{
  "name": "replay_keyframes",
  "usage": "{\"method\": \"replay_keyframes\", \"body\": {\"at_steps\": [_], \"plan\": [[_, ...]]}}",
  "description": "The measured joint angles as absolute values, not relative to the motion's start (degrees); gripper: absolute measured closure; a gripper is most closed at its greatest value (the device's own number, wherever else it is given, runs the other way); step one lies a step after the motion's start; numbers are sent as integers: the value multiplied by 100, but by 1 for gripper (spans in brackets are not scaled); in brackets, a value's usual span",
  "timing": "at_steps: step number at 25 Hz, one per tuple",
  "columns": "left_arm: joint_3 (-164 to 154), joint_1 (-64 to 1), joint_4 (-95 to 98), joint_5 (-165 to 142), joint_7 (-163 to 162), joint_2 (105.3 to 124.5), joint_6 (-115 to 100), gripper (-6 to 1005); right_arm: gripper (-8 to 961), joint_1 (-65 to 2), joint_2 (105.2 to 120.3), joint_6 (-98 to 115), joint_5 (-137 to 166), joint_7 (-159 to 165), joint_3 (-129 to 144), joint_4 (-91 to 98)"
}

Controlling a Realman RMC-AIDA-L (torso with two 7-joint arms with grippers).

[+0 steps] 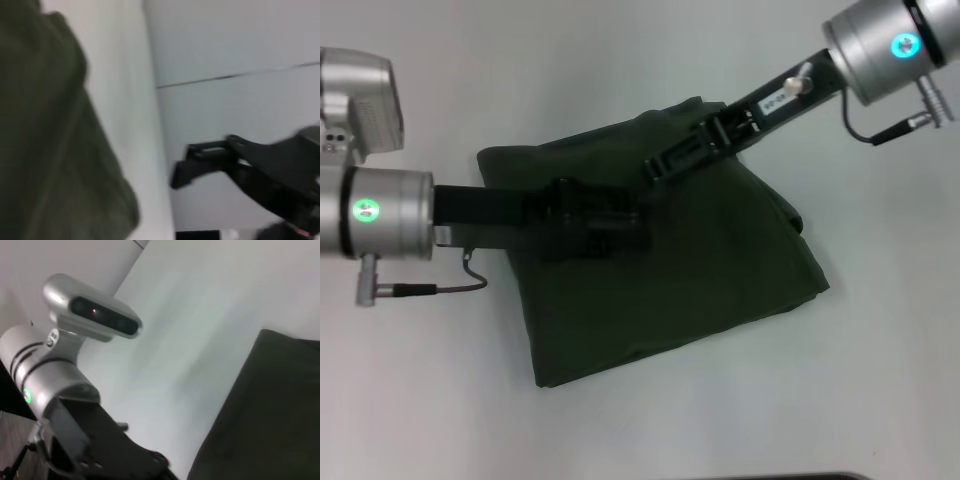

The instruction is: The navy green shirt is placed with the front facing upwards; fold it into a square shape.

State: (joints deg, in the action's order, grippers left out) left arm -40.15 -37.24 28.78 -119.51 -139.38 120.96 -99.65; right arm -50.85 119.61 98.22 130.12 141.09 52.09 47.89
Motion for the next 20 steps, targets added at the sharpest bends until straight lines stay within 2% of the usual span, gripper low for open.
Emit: {"method": "replay_keyframes", "body": {"at_steps": [11, 20], "plan": [[-4521, -3711, 2903, -12027, -14143, 12162, -8837, 418, 118, -5332, 11963, 9257, 12992, 14186, 5522, 4250], [-4704, -3742, 2922, -12002, -14085, 12194, -8422, 418, 116, -5134, 11849, 8844, 12972, 14167, 5387, 4297]]}}
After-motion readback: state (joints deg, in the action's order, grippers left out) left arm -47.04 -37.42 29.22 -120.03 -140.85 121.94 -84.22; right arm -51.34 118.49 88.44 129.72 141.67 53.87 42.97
